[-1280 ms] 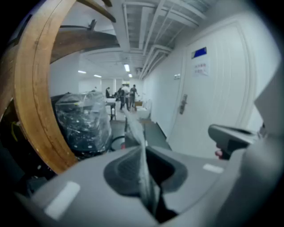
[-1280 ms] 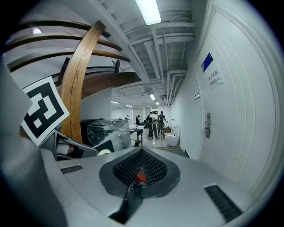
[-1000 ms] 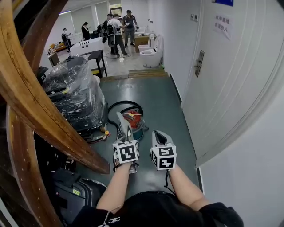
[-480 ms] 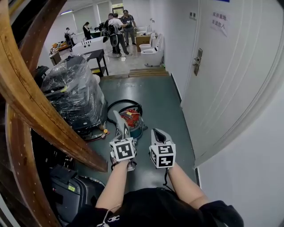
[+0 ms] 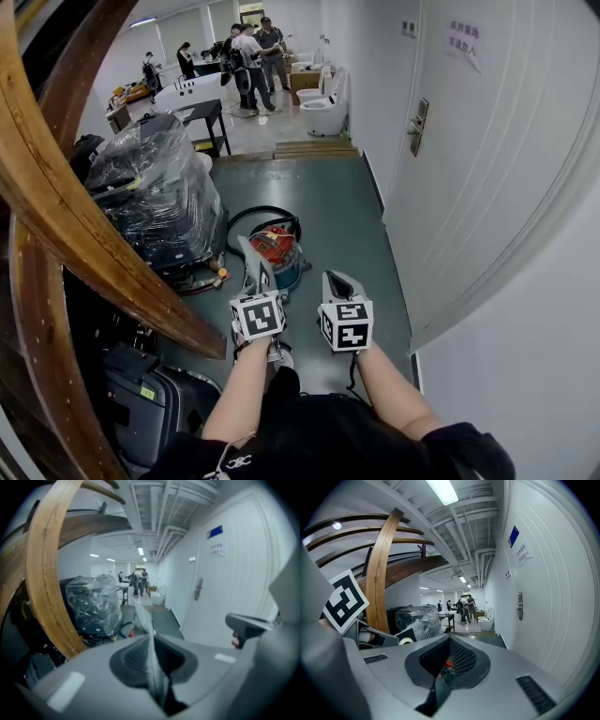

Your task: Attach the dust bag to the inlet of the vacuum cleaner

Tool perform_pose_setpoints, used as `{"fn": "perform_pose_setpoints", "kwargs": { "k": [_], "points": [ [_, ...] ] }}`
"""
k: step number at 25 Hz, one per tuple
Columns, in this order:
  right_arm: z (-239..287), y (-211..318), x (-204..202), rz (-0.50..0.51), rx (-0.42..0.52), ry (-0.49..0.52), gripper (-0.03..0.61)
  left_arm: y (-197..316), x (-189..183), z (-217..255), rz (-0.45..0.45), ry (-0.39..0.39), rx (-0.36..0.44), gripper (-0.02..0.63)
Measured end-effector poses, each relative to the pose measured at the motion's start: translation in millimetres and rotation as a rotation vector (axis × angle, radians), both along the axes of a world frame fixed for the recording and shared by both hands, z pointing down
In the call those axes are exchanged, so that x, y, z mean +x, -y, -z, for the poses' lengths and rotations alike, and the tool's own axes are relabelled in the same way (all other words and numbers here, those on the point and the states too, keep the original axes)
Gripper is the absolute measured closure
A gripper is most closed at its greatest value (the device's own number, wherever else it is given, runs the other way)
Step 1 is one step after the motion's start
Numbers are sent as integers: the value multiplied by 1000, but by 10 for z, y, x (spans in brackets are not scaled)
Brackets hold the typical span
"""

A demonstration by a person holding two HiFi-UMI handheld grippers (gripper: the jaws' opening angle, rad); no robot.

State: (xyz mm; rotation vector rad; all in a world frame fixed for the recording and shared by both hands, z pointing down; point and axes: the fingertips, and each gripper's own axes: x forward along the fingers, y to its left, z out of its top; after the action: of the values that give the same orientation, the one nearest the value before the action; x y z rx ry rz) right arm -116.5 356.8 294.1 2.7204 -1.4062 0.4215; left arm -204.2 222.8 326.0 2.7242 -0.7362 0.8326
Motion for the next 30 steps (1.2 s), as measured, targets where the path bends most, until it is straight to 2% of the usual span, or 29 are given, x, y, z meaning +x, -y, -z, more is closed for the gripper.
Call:
{"fn": "perform_pose_setpoints", "kwargs": {
  "k": [8,16,27,30],
  "points": [
    [-97,240,208,-4,-4,-11,583,308,155,-169,18,6,-17,586],
    [-136,545,606,-2,-26,-23,583,595,583,-229,7,-18,-34,586],
    [-177,1142,1127,15,-57,-22,583,1114,1067,-381,12,21,-64,586],
    [-152,1301,1245,27,-62,-26,583,1259,1224,-343,10,-1,-66,586]
  ]
}}
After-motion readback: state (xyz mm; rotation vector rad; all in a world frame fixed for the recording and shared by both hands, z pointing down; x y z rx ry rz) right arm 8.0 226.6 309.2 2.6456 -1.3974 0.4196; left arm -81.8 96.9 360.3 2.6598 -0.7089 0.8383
